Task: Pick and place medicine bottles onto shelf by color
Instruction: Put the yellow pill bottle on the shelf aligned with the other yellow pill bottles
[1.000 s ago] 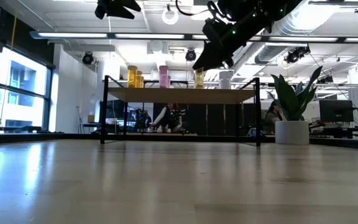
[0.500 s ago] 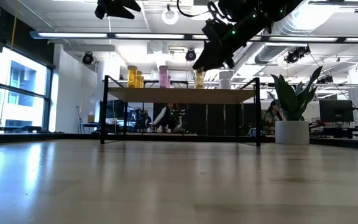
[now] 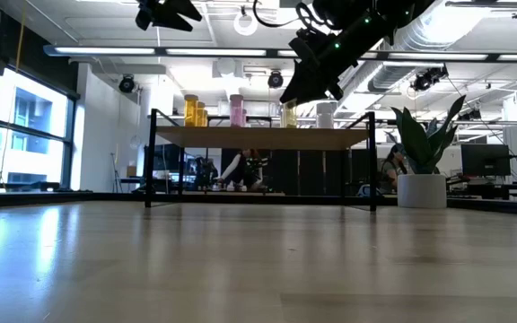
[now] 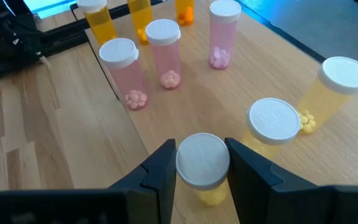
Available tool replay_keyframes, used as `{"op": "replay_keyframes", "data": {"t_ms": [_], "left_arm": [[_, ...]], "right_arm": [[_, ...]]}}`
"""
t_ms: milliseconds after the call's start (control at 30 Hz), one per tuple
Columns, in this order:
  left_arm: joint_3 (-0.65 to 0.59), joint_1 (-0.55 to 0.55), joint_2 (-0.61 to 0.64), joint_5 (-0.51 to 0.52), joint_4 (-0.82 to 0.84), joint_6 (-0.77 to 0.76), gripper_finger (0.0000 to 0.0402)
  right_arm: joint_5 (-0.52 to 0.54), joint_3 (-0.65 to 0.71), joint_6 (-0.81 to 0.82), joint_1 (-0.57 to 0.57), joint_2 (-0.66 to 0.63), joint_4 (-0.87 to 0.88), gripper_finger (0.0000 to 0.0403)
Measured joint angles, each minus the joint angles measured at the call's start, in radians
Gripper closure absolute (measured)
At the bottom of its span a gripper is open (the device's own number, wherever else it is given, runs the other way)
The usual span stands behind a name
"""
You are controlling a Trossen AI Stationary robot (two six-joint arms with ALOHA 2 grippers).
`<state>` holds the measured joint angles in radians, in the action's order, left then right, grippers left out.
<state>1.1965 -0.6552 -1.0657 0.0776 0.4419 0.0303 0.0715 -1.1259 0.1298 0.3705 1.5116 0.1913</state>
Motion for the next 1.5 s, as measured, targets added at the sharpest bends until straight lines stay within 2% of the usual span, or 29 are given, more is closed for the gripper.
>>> {"op": "replay_keyframes", "data": {"t_ms": [967,1267,1500], "left_arm": [[0.0,0.0,0.0,0.0,0.003,0.0,0.0172],[0.0,0.0,0.0,0.0,0.003,0.0,0.0172],[0.0,0.0,0.0,0.0,0.003,0.0,0.0172]], "right_arm": [[-0.028,0.0,0.002,0.0,0.0,0.011,0.0292],[-0.031,0.0,0.009,0.0,0.001,0.026,0.0263],[-0.02,0.0,0.027,0.0,0.002,0.02,0.0259]]}}
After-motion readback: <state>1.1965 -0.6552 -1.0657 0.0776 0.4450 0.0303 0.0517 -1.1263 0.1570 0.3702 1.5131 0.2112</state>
